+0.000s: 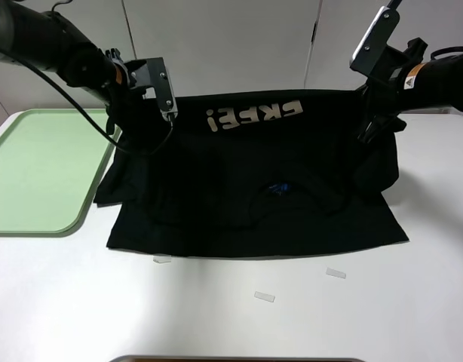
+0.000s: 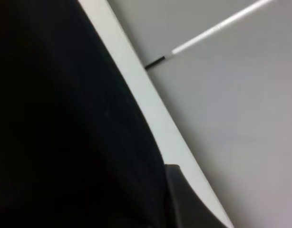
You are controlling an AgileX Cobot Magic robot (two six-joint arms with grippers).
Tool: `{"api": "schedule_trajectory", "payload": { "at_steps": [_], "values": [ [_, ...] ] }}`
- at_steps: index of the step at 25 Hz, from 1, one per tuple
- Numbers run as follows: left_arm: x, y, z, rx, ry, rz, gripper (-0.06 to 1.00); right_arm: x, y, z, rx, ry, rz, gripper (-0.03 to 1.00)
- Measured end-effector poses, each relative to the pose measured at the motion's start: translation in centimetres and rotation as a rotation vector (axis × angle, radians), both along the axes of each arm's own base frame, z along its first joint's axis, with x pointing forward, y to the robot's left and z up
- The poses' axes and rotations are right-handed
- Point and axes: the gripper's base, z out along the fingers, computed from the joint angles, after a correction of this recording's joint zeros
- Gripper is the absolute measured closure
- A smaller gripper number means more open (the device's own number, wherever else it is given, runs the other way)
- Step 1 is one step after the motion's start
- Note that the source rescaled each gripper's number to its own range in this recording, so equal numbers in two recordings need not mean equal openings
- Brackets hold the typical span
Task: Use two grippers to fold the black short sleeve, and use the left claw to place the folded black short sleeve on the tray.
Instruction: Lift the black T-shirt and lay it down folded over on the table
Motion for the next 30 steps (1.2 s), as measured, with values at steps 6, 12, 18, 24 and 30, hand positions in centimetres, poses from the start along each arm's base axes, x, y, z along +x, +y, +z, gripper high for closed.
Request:
{"api": "schedule_trajectory", "payload": {
  "at_steps": [6,12,18,24,30],
  "values": [
    [0.5,-1.0,0.2,-0.016,-0.002,0.013,0.94,1.9,-0.4,0.6,-0.016,0.007,-0.025,0.97],
    [-1.3,-2.8,-0.5,0.026,0.119,0.081,0.94,1.0,-1.0,-0.6,-0.065,0.177,-0.074,0.97],
    [-2.7,-3.4,-1.1,0.003,0.248,0.171,0.94,-0.2,-1.5,-1.6,-0.1,0.361,-0.13,0.97],
    [-3.7,-3.5,-1.4,-0.036,0.369,0.259,0.94,-1.2,-1.7,-2.2,-0.098,0.489,-0.174,0.97],
    [-4.9,-3.6,-1.8,-0.075,0.517,0.346,0.94,-2.5,-1.6,-2.8,-0.062,0.648,-0.232,0.97]
  ]
}}
